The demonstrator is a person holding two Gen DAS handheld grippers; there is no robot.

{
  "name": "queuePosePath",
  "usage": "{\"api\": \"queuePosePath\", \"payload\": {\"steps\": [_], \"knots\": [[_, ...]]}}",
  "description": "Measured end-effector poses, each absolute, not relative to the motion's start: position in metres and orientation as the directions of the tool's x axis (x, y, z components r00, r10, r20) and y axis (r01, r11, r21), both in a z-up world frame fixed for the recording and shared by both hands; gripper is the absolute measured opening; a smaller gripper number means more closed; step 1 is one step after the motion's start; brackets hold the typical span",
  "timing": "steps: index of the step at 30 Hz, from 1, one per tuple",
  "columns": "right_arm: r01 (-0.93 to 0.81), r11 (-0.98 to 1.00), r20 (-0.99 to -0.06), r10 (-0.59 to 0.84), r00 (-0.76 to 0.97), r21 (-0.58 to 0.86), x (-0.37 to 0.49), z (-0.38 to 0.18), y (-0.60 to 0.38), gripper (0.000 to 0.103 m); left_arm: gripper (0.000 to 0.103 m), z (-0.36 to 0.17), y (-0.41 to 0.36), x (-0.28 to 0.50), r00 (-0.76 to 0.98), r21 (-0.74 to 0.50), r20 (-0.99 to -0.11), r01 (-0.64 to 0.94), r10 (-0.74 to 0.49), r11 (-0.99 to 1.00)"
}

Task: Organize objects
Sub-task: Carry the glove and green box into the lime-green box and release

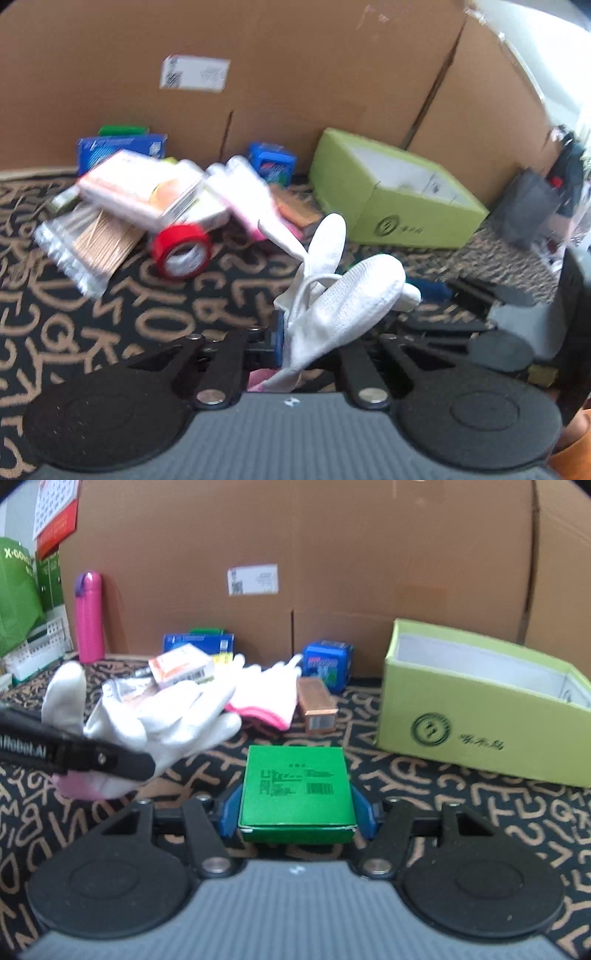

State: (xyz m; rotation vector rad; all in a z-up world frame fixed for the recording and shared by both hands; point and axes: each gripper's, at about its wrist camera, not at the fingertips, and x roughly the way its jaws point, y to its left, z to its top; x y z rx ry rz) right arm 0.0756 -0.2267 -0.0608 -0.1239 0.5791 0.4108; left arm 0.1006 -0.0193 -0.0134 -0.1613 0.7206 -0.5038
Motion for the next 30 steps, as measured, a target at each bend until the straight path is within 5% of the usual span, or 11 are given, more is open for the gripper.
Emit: {"api": "queuePosePath", "payload": {"steps": [18,30], "knots": [[-0.173,0.979,-0.373,0.123,0.920,-0.105,0.102,0.031,-0.339,0.060,0.007,0.091,-0.165,0.197,0.596,-0.313,-0.414,0.616,-0.688,0.723],[-0.058,0.994,-0.443,0.013,0.896,-0.088,0.215,0.003,-0.388,0.060,0.007,0.057,-0.240,0.271,0.567,-0.274,-0.502,0.613,-0.654,0.741]]}}
